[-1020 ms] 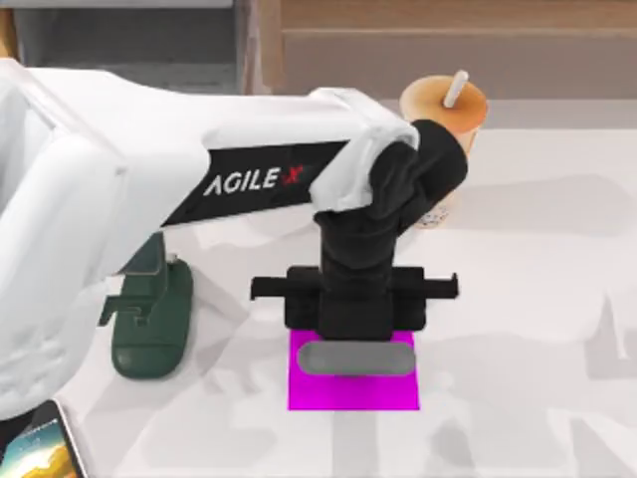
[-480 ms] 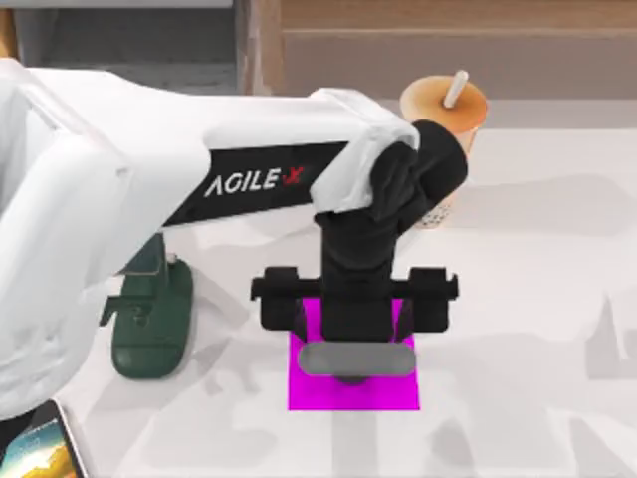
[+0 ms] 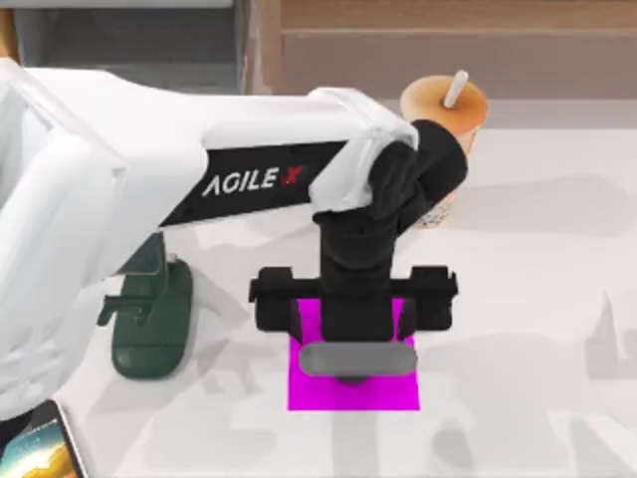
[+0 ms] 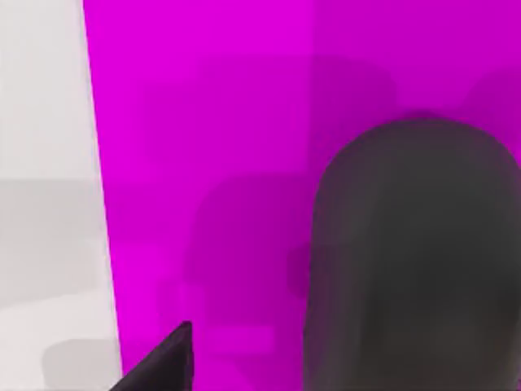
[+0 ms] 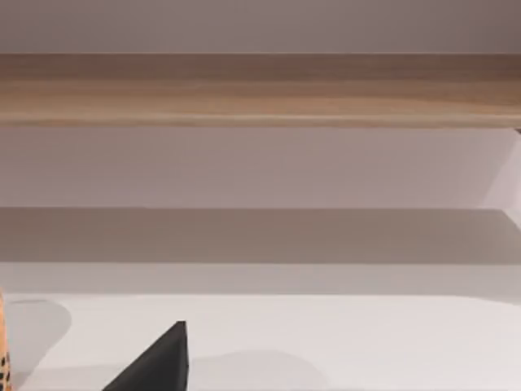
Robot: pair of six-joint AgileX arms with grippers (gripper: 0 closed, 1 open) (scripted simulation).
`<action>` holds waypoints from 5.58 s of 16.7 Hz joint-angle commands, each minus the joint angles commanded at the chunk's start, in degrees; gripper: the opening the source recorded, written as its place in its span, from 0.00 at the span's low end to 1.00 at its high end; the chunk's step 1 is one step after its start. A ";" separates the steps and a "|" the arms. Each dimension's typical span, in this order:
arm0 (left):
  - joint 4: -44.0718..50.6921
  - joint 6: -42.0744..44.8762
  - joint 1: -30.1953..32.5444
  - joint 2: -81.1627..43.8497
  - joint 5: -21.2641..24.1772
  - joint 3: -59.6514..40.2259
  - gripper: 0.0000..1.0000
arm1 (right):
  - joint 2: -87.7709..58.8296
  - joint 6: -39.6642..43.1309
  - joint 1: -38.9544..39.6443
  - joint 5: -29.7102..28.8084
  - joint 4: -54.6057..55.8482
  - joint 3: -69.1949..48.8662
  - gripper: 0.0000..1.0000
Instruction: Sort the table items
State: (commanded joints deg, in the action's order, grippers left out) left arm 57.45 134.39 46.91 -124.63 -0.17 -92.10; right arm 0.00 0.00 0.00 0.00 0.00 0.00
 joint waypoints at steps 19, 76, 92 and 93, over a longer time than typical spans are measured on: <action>6.74 -94.97 -3.14 35.59 -7.71 25.90 1.00 | 0.00 0.00 0.00 0.00 0.00 0.00 1.00; -19.15 -176.73 -33.26 47.98 -1.01 66.77 0.25 | 0.00 0.00 0.00 0.00 0.00 0.00 1.00; -12.19 -176.70 -33.11 51.83 -0.76 62.97 0.00 | 0.00 0.00 0.00 0.00 0.00 0.00 1.00; -10.05 -176.72 -33.10 52.45 -0.78 62.37 0.00 | 0.00 0.00 0.00 0.00 0.00 0.00 1.00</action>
State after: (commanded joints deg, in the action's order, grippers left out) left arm 47.40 -42.33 13.82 -72.18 -0.95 -29.73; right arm 0.00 0.00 0.00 0.00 0.00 0.00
